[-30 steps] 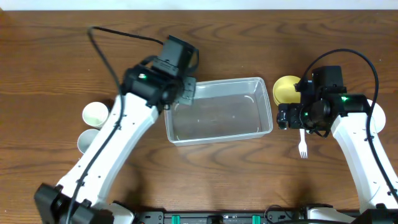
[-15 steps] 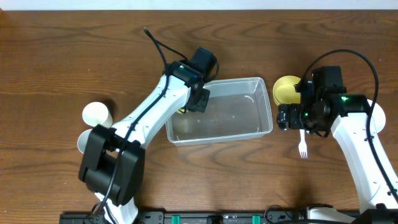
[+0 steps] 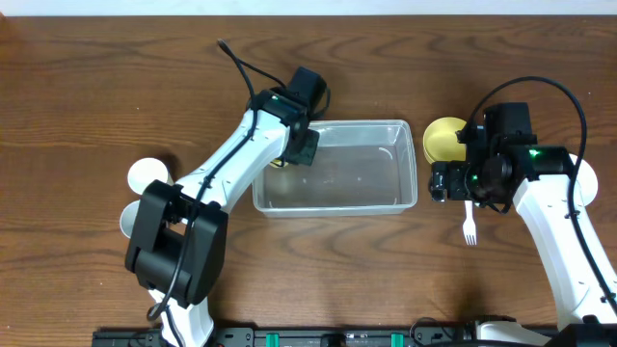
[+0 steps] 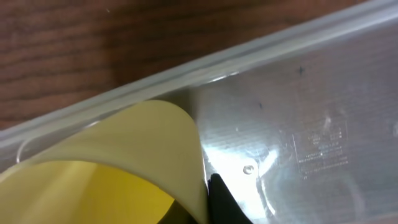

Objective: Pack container
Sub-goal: 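Carry the yellow cup into the container and release it, then move the left gripper back and grasp the white cup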

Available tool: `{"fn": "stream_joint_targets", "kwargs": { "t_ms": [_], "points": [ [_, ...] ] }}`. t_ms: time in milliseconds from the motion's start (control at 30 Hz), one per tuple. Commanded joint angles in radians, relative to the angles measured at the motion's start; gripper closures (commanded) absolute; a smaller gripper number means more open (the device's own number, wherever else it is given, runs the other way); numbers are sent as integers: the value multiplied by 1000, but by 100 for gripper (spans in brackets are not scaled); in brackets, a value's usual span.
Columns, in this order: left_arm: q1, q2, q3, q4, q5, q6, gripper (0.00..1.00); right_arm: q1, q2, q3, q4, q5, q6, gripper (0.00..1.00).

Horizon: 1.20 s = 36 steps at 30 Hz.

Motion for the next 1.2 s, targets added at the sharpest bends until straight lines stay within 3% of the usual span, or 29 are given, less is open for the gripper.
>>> {"fn": "stream_joint_targets", "kwargs": {
  "t_ms": [0, 100, 233, 267, 333, 633, 967, 1167],
  "points": [
    [9, 13, -2, 1, -6, 28, 93, 13, 0, 15, -2, 6, 0, 4],
    [9, 13, -2, -1, -5, 27, 92, 13, 0, 15, -1, 6, 0, 4],
    [7, 13, -2, -28, 3, 27, 84, 13, 0, 15, -1, 6, 0, 3],
    [7, 13, -2, -35, 3, 27, 74, 13, 0, 15, -1, 6, 0, 3],
    [7, 13, -2, -50, 3, 27, 68, 13, 0, 15, -1, 6, 0, 3],
    [7, -16, 5, -111, 3, 27, 64, 13, 0, 15, -1, 6, 0, 2],
    [24, -340, 81, -187, -61, 84, 47, 13, 0, 15, 0, 6, 0, 1],
    [195, -470, 80, -271, -137, 25, 47, 13, 0, 15, 3, 6, 1, 1]
  ]
}}
